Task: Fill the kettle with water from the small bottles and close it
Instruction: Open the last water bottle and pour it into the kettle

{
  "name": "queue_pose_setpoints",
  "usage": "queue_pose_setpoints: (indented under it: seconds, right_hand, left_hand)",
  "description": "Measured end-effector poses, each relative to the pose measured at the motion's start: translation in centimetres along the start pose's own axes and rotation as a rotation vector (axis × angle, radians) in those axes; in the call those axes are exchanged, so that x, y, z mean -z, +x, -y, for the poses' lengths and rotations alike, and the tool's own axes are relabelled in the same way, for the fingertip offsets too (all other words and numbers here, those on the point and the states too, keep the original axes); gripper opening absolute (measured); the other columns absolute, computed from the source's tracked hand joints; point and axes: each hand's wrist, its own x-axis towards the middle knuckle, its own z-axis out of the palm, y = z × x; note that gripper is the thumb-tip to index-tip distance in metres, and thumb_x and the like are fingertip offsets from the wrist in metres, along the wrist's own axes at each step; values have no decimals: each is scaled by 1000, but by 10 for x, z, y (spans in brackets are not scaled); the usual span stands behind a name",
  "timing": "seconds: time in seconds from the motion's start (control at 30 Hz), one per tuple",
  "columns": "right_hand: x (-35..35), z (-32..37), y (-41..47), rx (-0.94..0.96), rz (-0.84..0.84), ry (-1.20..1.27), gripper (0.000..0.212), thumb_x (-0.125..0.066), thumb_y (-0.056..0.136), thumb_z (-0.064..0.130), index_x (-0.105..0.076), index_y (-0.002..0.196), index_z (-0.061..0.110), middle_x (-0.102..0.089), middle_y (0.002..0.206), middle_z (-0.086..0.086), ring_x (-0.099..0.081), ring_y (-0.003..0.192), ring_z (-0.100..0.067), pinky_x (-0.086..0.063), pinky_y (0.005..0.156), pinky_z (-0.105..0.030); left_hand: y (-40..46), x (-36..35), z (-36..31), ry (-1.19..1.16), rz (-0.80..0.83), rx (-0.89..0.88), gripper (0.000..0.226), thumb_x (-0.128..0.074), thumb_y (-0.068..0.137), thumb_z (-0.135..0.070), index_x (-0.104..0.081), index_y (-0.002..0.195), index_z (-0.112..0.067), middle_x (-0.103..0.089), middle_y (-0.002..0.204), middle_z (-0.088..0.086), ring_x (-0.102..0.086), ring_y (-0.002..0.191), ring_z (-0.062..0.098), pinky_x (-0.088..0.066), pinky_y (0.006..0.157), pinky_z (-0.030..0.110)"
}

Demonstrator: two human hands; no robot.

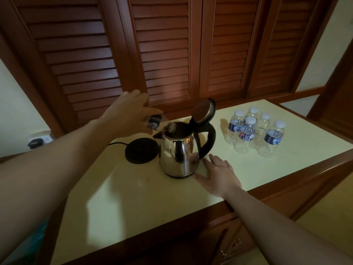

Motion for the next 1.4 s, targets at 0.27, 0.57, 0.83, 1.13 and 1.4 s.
queue_pose_setpoints:
  seconds: [0.27, 0.57, 0.83, 1.13, 1.4]
  right_hand:
    - [-9, -1, -3, 23, -193, 1, 68, -52, 85, 80, -72, 119, 24, -67, 122, 4, -57, 122, -25, -47, 100, -41]
    - [-22, 64, -32, 354, -155, 242, 32, -59, 94, 54, -59, 82, 24, -53, 82, 11, -49, 74, -8, -43, 65, -27]
    - [-20, 171, -6, 396, 141, 87, 56, -51, 104, 46, -39, 153, 22, -45, 144, 0, -55, 124, -24, -51, 99, -41]
    - [-29, 202, 25, 374, 218, 151, 24, -50, 108, 41, -55, 110, 18, -47, 121, -1, -54, 86, -11, -46, 80, -34]
    - [20, 218, 22, 392, 130, 780, 29, -61, 104, 37, -65, 126, 19, -66, 106, 5, -65, 88, -8, -54, 66, -18]
  left_hand:
    - [-73, -63, -33, -723, -159, 580, 63, -82, 77, -52, -61, 131, -27, -55, 111, -2, -55, 100, 16, -45, 84, 32]
    - [-156, -107, -72, -1032, -262, 848, 53, -83, 82, -45, -61, 127, -26, -66, 110, -15, -63, 93, -1, -47, 73, 15]
    - [-193, -113, -76, -1139, -243, 876, 46, -87, 79, -38, -62, 117, -30, -70, 103, -20, -65, 96, -6, -51, 74, 15]
    - [-223, -109, -66, -1146, -224, 802, 45, -86, 80, -41, -62, 117, -36, -69, 104, -19, -65, 95, -2, -50, 74, 11]
    - [-237, -114, -46, -982, -217, 690, 58, -89, 73, -46, -66, 125, -34, -62, 101, -15, -61, 93, 3, -46, 76, 13]
